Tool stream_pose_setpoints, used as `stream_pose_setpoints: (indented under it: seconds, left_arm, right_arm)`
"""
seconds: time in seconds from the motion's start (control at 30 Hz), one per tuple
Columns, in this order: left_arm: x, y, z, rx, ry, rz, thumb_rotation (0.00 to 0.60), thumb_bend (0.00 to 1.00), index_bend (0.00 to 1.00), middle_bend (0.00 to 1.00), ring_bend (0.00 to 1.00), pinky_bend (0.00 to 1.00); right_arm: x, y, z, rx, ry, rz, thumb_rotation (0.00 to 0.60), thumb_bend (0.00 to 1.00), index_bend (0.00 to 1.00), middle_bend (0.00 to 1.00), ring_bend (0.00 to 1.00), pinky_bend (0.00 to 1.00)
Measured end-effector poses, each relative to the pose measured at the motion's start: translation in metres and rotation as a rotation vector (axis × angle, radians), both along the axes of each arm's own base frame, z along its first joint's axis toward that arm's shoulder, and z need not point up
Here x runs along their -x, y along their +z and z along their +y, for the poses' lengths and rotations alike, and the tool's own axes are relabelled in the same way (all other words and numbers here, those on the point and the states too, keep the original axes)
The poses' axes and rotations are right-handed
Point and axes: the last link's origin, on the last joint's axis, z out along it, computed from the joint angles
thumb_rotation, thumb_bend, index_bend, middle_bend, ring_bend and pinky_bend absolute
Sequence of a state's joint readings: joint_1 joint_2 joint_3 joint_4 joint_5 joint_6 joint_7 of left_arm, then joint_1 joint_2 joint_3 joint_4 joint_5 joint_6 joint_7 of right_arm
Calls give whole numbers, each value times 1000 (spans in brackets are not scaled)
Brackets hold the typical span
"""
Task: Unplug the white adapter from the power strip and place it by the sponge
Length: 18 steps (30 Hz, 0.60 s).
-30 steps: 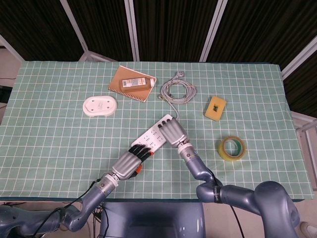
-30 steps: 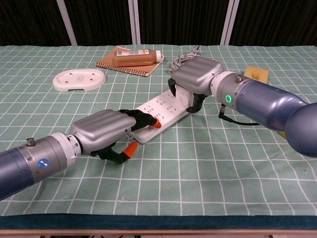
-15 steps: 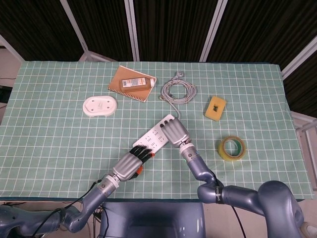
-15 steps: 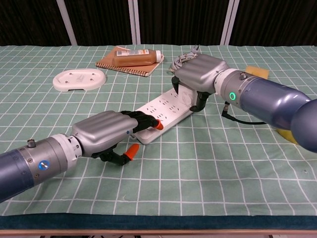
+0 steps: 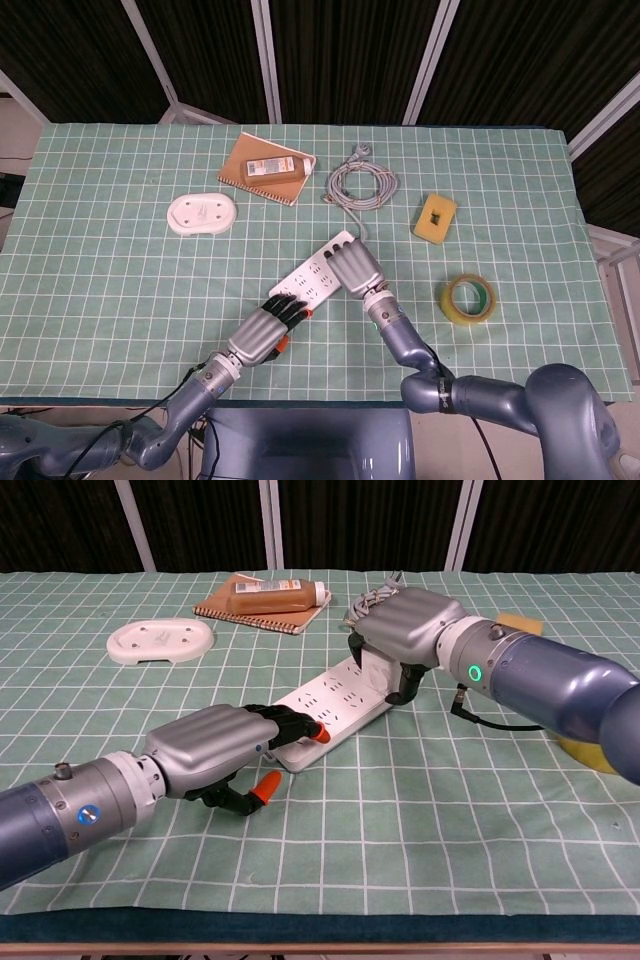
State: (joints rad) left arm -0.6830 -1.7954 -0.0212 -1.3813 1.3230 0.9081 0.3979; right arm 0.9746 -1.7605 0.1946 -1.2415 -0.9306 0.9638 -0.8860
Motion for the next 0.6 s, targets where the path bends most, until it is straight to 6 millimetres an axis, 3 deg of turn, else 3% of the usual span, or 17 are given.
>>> stream_pose_setpoints:
  seconds: [0.6]
  left_arm:
    - [0, -4, -2, 8, 11, 3, 600, 618, 135, 115, 69, 216]
  right_arm:
    - [-5, 8, 0, 19, -1, -22, 600, 814, 719, 547, 520, 607]
